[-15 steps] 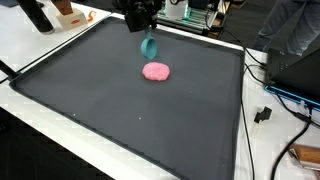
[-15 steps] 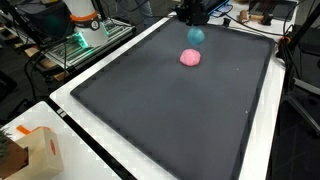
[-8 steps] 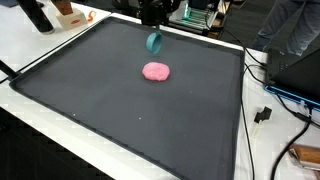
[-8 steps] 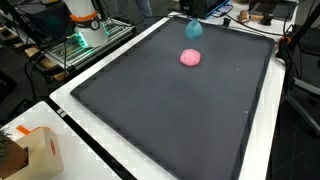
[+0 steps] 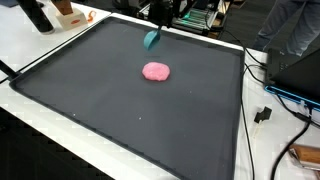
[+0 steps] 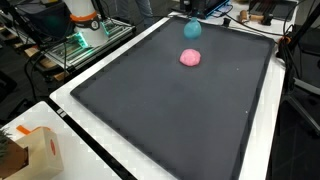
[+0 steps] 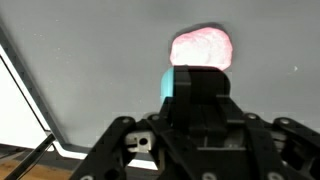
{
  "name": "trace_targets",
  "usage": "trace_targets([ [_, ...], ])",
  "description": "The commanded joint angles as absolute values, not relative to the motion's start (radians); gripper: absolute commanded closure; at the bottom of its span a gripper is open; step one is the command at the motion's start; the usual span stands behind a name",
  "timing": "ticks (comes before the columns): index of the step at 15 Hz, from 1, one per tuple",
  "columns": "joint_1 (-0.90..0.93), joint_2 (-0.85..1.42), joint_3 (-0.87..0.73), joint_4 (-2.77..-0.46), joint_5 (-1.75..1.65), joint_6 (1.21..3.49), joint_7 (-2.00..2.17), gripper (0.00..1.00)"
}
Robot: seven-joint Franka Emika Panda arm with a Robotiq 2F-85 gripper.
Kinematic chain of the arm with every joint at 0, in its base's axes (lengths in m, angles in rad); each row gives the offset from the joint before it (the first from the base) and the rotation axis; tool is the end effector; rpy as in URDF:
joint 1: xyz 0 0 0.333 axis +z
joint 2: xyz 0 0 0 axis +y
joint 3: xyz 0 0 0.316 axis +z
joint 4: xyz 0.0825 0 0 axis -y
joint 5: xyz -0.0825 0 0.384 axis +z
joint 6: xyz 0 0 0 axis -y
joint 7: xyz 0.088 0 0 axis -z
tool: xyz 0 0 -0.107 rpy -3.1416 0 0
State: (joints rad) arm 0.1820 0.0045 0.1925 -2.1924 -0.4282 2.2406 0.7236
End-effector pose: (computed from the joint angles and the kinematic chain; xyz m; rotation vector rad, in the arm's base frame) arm 0.5048 0.1853 0.3896 2.8555 -0.1259 0.3089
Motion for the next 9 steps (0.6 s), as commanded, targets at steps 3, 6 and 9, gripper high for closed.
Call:
trace_targets([
  [3,0.230,0.049,0.223,-2.187,-0.709,2.147,1.001,0.75],
  [6,0.260,0.101,0.230,-2.164,-0.823,2.070,1.131,0.75],
  [9,0.290,0.167,0.233,-2.122,-0.898,1.975,1.216,0.75],
])
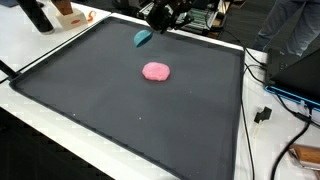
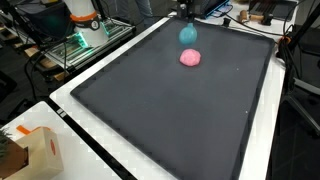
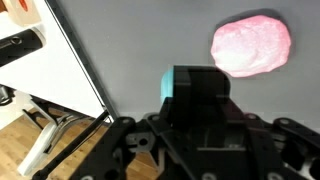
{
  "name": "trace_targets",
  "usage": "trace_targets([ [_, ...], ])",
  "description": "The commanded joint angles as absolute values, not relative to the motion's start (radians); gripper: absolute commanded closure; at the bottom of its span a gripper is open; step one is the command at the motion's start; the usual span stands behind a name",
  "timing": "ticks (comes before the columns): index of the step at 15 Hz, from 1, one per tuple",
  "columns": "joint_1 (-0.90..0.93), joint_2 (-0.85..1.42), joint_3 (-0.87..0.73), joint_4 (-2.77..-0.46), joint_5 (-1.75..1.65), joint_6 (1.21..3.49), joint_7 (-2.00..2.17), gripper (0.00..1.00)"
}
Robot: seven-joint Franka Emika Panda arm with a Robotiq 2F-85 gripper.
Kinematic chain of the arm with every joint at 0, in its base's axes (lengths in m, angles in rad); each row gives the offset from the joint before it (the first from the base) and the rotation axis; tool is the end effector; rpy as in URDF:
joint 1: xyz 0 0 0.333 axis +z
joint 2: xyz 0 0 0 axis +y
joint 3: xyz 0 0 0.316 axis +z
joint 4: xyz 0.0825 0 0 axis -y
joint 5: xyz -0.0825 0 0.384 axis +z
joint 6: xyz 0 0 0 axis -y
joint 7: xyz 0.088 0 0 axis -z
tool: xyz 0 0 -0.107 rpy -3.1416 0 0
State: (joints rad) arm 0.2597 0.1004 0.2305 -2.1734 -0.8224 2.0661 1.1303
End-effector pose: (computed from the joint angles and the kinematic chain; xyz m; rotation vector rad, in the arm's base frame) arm 0.4903 0.2172 0.3443 2.5122 -0.1978 0.4508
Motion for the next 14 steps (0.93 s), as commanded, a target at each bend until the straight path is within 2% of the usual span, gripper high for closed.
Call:
trace_targets([
  [1,0.300,0.193,0.232,-2.104,-0.918,1.942,1.238,0.75],
  [8,0.344,0.376,0.214,-1.940,-0.957,1.709,1.221,0.75],
  [14,0.348,0.472,0.194,-1.858,-0.979,1.699,1.207,0.75],
])
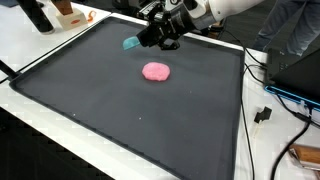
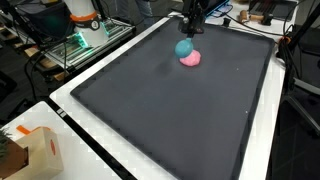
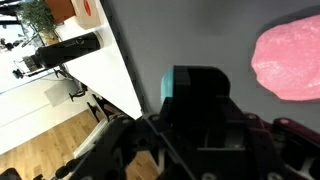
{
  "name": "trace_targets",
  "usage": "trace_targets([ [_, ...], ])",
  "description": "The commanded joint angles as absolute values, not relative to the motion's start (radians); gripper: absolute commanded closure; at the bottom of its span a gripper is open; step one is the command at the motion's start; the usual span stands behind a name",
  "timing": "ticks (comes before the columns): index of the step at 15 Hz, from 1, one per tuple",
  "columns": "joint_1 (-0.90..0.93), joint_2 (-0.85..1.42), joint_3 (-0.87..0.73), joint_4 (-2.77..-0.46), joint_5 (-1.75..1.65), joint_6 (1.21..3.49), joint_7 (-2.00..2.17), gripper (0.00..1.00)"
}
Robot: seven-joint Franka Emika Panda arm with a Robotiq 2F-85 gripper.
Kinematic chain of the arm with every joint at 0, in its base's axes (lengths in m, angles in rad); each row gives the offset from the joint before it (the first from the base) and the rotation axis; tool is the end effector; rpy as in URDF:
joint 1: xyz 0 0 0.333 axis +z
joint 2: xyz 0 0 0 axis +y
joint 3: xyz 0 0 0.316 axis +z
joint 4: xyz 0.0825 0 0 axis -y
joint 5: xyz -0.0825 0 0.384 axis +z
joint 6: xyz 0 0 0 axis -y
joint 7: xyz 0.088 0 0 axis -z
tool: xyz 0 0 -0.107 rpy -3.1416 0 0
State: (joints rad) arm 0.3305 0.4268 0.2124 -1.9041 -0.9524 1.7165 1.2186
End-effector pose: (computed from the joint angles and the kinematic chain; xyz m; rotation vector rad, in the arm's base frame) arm 0.5364 0.2286 0.2704 2.2012 -0.2406 0.3046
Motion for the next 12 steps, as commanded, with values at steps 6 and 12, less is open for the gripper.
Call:
trace_targets([
  [6,0.343,0.516,0.176,-1.821,-0.978,1.715,1.188,0.75],
  [12,0.318,0.516,0.172,-1.818,-0.952,1.765,1.105,0.75],
])
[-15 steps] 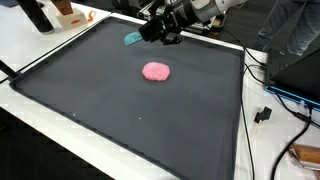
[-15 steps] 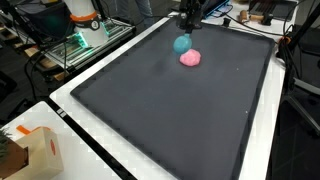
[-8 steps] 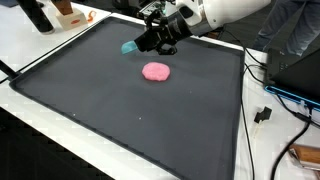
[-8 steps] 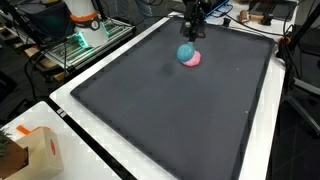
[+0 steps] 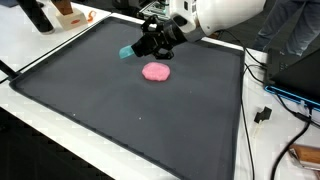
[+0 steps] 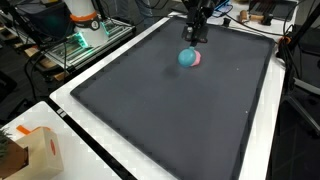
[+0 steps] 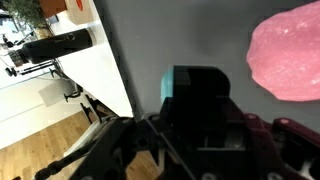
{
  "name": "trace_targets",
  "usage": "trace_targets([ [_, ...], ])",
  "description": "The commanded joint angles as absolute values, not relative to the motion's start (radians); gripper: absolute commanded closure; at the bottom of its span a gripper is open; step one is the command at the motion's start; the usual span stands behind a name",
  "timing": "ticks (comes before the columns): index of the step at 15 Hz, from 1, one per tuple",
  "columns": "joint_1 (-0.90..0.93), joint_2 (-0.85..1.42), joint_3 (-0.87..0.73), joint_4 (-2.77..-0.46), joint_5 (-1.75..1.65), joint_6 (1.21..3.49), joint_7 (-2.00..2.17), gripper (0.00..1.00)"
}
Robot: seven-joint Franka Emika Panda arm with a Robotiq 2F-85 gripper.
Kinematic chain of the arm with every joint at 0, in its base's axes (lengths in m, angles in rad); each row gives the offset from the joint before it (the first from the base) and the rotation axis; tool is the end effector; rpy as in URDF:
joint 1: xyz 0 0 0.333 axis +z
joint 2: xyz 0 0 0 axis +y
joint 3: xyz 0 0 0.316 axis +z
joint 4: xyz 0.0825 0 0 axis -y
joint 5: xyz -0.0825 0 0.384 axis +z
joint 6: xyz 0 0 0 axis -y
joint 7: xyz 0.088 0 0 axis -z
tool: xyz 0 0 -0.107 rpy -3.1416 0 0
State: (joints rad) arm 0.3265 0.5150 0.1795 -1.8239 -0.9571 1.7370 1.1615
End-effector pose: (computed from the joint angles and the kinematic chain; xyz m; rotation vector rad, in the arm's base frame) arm 0.5627 0.2194 0.2476 2.2094 -0.2070 0.2570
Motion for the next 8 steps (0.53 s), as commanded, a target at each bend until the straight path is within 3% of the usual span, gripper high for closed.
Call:
trace_targets([
  [1,0.312,0.511,0.172,-1.818,-0.942,1.774,1.083,0.75],
  [8,0.277,0.478,0.162,-1.821,-0.907,1.809,0.961,0.75],
])
